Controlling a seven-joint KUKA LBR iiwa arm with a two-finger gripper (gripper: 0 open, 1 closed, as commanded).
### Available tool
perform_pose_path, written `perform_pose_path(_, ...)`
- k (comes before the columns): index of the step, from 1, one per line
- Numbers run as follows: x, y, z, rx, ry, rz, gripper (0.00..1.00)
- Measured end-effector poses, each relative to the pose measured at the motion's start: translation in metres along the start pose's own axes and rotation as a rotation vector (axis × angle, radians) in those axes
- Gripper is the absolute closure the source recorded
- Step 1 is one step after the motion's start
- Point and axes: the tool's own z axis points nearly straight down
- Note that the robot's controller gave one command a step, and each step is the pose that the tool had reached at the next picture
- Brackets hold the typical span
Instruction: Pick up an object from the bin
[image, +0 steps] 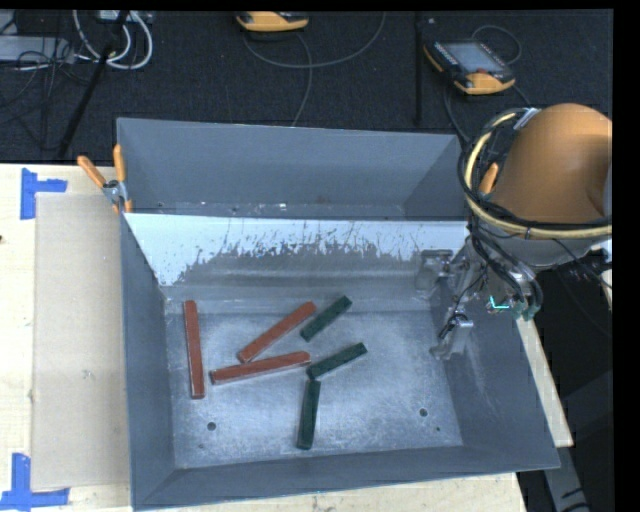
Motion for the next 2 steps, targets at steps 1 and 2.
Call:
perform_pose_path(1,-0.055,0.049,0.133,-0.002,-0.003,0.085,0.00)
perform_pose_path(2,-0.055,0.081,0.173,0.003,-0.007,-0.107,0.00)
